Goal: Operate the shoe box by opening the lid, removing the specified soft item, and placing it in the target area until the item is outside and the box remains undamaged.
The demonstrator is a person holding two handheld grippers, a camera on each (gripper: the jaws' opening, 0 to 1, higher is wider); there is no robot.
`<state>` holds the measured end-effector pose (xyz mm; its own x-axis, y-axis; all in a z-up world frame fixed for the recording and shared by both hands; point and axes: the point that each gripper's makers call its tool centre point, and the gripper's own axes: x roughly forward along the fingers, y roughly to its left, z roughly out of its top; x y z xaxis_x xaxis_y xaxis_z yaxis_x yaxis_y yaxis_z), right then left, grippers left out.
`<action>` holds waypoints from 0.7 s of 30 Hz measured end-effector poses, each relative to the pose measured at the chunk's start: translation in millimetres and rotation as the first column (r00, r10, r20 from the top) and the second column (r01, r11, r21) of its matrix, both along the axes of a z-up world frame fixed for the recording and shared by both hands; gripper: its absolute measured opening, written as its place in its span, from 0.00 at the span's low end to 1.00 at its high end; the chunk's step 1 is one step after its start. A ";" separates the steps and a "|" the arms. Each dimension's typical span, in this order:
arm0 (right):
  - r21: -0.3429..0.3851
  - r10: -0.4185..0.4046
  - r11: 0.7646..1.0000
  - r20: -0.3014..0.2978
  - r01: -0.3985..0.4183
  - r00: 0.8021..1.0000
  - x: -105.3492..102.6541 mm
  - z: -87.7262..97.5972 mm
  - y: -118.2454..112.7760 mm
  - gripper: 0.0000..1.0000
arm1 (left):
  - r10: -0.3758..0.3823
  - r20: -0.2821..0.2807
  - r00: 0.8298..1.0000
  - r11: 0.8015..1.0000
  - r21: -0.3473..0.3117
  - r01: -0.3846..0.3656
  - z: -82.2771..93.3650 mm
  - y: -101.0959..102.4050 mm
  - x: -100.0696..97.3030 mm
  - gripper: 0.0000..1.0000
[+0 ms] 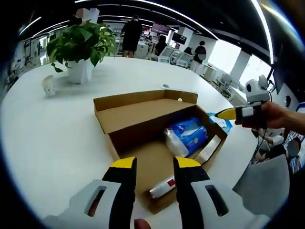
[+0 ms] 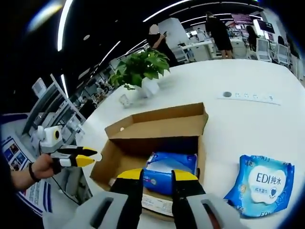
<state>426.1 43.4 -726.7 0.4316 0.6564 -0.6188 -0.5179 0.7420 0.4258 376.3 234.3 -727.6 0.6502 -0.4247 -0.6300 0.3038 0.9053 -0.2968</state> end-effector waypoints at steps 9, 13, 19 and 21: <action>-0.113 0.133 0.985 0.017 -0.130 0.991 3.4 -14.7 4.8 0.31 | 0.010 -0.006 1.000 1.000 -0.010 -0.010 -0.6 4.8 -7.1 0.31; -0.181 0.235 0.958 0.040 -0.224 0.971 7.2 -20.4 10.3 0.38 | 0.010 -0.007 1.000 1.000 -0.013 -0.010 -0.7 6.7 -11.8 0.32; -0.269 0.389 0.894 0.068 -0.359 0.919 6.5 -32.1 24.5 0.45 | -0.008 -0.004 1.000 1.000 -0.011 0.008 -0.6 3.6 -19.2 0.34; -0.288 0.416 0.878 0.068 -0.382 0.907 5.9 -35.5 27.1 0.47 | -0.007 -0.006 1.000 1.000 -0.014 0.007 -1.4 3.7 -20.7 0.35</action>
<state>432.0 70.6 -762.2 0.2520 0.6107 -0.7507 -0.8292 0.5362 0.1578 355.6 238.0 -729.1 0.6431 -0.4381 -0.6280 0.3084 0.8989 -0.3113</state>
